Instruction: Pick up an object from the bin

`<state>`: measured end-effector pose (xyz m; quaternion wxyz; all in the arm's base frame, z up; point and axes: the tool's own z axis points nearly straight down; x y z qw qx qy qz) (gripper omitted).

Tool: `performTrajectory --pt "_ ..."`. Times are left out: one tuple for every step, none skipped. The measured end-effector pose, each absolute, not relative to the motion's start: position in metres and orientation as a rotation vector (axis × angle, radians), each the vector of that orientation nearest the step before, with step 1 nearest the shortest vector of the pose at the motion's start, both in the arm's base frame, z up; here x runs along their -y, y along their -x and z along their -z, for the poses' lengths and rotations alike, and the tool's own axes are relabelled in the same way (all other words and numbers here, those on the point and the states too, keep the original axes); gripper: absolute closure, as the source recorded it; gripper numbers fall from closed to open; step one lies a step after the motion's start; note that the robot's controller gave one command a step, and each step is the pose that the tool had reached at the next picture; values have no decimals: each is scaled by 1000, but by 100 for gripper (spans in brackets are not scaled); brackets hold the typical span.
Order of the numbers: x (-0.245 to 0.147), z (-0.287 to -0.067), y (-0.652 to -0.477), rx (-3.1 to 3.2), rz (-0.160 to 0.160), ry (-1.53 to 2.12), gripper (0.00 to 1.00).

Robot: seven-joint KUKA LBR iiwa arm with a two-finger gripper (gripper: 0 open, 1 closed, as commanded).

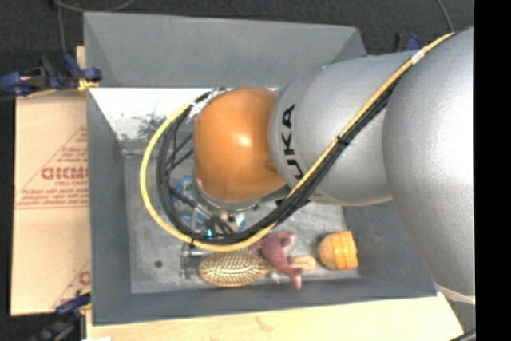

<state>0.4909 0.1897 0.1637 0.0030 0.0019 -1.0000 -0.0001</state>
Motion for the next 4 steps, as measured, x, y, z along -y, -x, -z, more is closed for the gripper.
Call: performTrajectory --pt "-189 -168 -493 3143 3 0 0" --pt "-155 -137 -500 3146 4 -120 0" --pt "-124 -111 -503 3142 0 36 0" --pt "-117 -113 -496 3113 0 413 0"
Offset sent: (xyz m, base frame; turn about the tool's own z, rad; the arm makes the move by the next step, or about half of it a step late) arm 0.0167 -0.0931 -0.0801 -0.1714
